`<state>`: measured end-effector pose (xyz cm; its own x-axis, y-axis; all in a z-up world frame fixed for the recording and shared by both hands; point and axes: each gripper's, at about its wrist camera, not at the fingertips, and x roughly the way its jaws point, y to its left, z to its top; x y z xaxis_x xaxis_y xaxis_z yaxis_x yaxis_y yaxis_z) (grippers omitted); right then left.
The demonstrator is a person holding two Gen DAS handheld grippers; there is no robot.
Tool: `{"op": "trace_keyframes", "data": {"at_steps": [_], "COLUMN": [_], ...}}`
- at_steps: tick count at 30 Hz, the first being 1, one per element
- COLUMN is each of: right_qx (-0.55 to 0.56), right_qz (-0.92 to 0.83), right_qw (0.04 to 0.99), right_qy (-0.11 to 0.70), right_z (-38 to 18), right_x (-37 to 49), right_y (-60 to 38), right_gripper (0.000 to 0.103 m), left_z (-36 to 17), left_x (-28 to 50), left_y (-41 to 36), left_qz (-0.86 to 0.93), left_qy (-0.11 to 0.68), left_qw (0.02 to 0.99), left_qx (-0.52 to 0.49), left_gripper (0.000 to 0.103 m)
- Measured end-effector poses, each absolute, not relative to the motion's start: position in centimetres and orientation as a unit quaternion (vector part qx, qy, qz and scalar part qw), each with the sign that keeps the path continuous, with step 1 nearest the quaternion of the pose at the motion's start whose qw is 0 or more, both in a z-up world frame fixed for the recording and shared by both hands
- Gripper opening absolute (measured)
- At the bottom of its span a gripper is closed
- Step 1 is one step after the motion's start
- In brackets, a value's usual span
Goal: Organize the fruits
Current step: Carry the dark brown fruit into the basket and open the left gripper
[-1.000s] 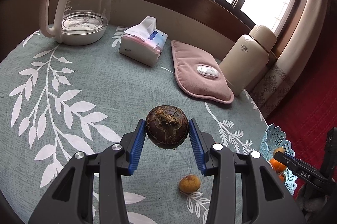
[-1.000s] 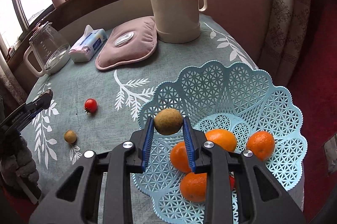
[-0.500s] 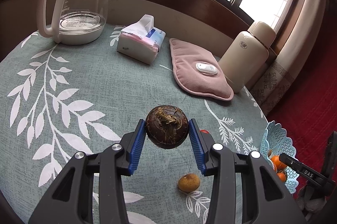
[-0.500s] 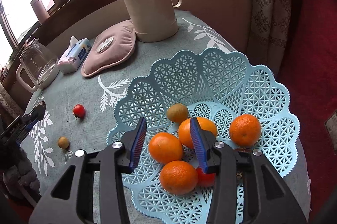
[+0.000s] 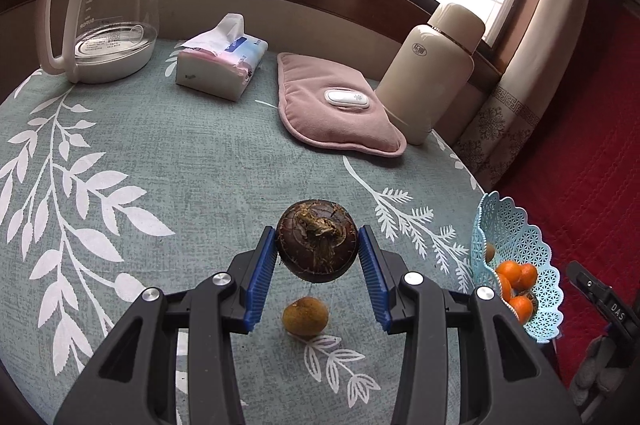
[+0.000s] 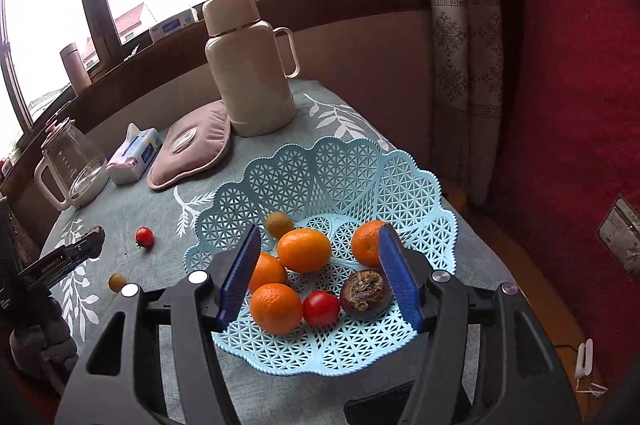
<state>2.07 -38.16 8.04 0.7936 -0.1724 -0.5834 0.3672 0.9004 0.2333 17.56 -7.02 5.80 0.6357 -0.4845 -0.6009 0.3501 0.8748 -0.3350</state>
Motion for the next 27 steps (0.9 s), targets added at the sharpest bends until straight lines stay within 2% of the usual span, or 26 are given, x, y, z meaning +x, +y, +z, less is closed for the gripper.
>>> {"op": "trace_keyframes", "data": {"at_steps": [9, 15, 23, 27], "right_qx": [0.136, 0.132, 0.14, 0.152], "right_qz": [-0.178, -0.183, -0.181, -0.185], "right_qw": [0.94, 0.944, 0.947, 0.947], "right_qy": [0.258, 0.241, 0.225, 0.212], "right_z": [8.2, 8.0, 7.6, 7.6], "right_x": [0.2, -0.6, -1.2, -1.8], "right_y": [-38.8, -38.9, -39.4, -40.0], "right_gripper": [0.066, 0.072, 0.074, 0.078], "left_z": [5.8, 6.4, 7.3, 7.7], "left_x": [15.6, 14.7, 13.4, 13.0], "left_y": [-8.7, -10.0, -13.8, -16.2], "left_qz": [-0.25, -0.264, -0.293, -0.308], "left_qy": [0.359, 0.36, 0.359, 0.357], "left_qw": [0.896, 0.892, 0.884, 0.881], "left_qx": [-0.076, -0.074, -0.054, -0.037], "left_gripper": [0.042, 0.042, 0.042, 0.042]}}
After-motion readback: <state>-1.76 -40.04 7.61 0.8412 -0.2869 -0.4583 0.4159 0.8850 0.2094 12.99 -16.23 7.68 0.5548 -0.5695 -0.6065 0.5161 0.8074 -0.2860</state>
